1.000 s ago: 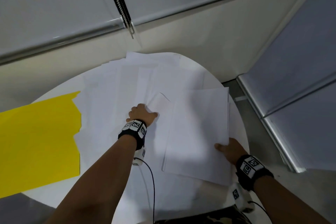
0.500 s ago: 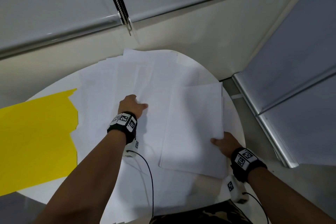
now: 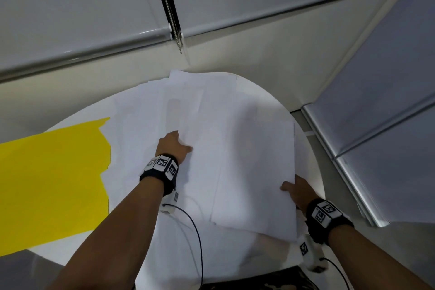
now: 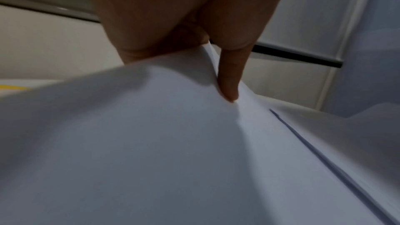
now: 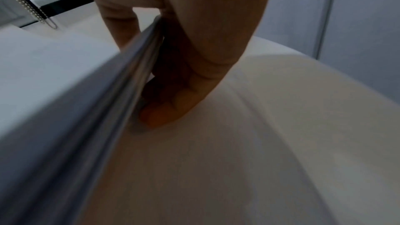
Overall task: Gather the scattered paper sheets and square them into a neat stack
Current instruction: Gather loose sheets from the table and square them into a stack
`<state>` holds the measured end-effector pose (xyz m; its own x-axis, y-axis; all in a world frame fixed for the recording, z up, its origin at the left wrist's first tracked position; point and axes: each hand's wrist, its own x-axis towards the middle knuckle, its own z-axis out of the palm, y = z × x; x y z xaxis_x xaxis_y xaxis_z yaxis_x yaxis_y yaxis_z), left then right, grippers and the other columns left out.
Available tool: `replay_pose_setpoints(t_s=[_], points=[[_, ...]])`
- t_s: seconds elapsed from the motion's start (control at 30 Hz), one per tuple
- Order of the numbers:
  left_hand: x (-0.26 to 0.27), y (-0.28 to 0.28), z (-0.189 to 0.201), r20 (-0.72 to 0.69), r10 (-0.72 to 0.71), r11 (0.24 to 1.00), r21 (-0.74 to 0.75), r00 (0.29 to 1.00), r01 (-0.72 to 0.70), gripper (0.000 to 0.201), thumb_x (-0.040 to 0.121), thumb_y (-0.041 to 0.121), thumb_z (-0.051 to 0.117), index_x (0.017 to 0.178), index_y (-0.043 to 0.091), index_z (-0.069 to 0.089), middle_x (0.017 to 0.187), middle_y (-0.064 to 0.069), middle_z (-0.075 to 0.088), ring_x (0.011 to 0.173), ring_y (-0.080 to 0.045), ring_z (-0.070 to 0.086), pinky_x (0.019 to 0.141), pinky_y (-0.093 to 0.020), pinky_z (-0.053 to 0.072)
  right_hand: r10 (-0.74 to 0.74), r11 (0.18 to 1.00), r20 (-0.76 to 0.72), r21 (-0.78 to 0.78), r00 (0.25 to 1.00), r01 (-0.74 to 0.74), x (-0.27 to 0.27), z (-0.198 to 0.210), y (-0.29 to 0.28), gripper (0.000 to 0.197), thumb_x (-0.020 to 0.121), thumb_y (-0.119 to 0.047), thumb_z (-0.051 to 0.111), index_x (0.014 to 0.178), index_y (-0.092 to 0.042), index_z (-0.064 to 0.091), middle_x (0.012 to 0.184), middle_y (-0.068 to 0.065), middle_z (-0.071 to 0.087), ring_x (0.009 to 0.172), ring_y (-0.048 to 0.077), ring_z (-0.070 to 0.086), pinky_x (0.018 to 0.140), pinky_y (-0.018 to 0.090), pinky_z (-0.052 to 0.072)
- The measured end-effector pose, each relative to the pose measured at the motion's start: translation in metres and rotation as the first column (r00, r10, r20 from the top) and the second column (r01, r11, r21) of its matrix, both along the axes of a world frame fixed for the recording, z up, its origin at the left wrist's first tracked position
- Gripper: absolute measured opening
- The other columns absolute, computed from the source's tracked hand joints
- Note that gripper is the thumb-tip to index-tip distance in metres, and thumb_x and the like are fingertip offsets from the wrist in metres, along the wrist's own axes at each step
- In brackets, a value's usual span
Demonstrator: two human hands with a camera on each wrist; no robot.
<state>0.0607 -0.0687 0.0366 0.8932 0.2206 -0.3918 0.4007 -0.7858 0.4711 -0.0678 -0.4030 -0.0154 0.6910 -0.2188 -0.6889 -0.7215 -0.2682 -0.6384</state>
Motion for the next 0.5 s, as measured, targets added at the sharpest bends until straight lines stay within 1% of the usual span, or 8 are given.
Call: replay_pose_setpoints(t_s=[0.03,0.07,0.17,0.23,0.3,0.4,0.47,0.5], points=[[-0.002,0.001,0.007,0.057,-0.005,1.0,0.024,0.998,0.004,0.035,0.078,0.027,0.075,0.102,0.007,0.059,0.103,-0.009,0.064,0.103,-0.032,0.062,0.074,-0.03,0.045,0.004,1.0,0.004,0.004,1.0,-0.004,-0.001,0.001,0.002,0.018,0.086,-0.002,0.057,0.092,-0.019,0.06,0.096,0.015,0.067,0.091,0.039,0.064,0.085,0.054,0.054],[-0.004,0.004,0.015,0.098,-0.004,0.999,0.047,0.995,-0.001,0.033,0.079,0.028,0.074,0.099,0.007,0.059,0.099,-0.01,0.065,0.099,-0.033,0.063,0.072,-0.03,0.045,0.021,1.0,0.017,0.014,1.0,-0.022,-0.002,0.002,0.004,0.022,0.087,-0.001,0.056,0.096,-0.021,0.06,0.1,0.014,0.068,0.093,0.037,0.065,0.086,0.054,0.053],[-0.01,0.025,0.043,0.256,0.014,0.997,0.074,0.967,-0.035,0.04,0.082,0.026,0.073,0.115,0.007,0.063,0.11,-0.017,0.069,0.105,-0.037,0.063,0.084,-0.035,0.049,0.067,0.998,0.089,0.012,0.994,-0.068,-0.004,0.001,0.012,0.031,0.089,0.0,0.055,0.109,-0.024,0.059,0.112,0.009,0.067,0.101,0.03,0.063,0.095,0.049,0.05],[-0.011,0.043,0.063,0.368,0.003,0.997,0.069,0.93,-0.03,0.038,0.083,0.024,0.071,0.118,0.009,0.064,0.11,-0.019,0.07,0.105,-0.038,0.063,0.086,-0.036,0.049,0.084,0.996,0.112,-0.03,0.99,-0.081,-0.003,0.005,0.019,0.035,0.09,-0.002,0.052,0.121,-0.017,0.058,0.114,0.004,0.063,0.103,0.025,0.059,0.097,0.039,0.047],[-0.013,0.059,0.084,0.467,-0.008,0.999,0.042,0.884,-0.013,0.037,0.086,0.021,0.069,0.12,0.009,0.064,0.111,-0.019,0.07,0.105,-0.037,0.063,0.086,-0.035,0.047,0.1,0.993,0.106,-0.079,0.989,-0.092,-0.003,0.01,0.025,0.038,0.091,-0.006,0.05,0.128,-0.015,0.055,0.118,0.006,0.06,0.105,0.024,0.056,0.096,0.035,0.044],[-0.017,0.075,0.118,0.557,0.039,0.998,-0.07,0.83,0.0,0.033,0.086,0.019,0.071,0.118,0.01,0.065,0.105,-0.009,0.071,0.096,-0.027,0.064,0.078,-0.028,0.043,0.106,0.988,0.095,-0.125,0.99,-0.094,-0.003,0.013,0.029,0.04,0.092,-0.007,0.05,0.131,-0.015,0.052,0.128,0.011,0.057,0.114,0.029,0.054,0.1,0.037,0.042],[-0.02,0.086,0.138,0.573,0.117,0.975,-0.22,0.811,0.014,0.031,0.083,0.018,0.075,0.112,0.012,0.067,0.099,-0.001,0.07,0.09,-0.022,0.065,0.075,-0.029,0.045,0.105,0.988,0.105,-0.124,0.989,-0.092,-0.002,0.017,0.032,0.041,0.091,-0.006,0.05,0.131,-0.015,0.052,0.13,0.011,0.057,0.115,0.03,0.053,0.101,0.039,0.042],[-0.022,0.089,0.144,0.562,0.169,0.944,-0.327,0.81,0.03,0.031,0.081,0.017,0.078,0.11,0.012,0.067,0.101,-0.001,0.071,0.09,-0.022,0.067,0.076,-0.031,0.049,0.109,0.989,0.123,-0.118,0.986,-0.094,-0.001,0.021,0.035,0.041,0.091,-0.006,0.05,0.131,-0.014,0.053,0.128,0.011,0.058,0.112,0.029,0.054,0.1,0.039,0.043]])
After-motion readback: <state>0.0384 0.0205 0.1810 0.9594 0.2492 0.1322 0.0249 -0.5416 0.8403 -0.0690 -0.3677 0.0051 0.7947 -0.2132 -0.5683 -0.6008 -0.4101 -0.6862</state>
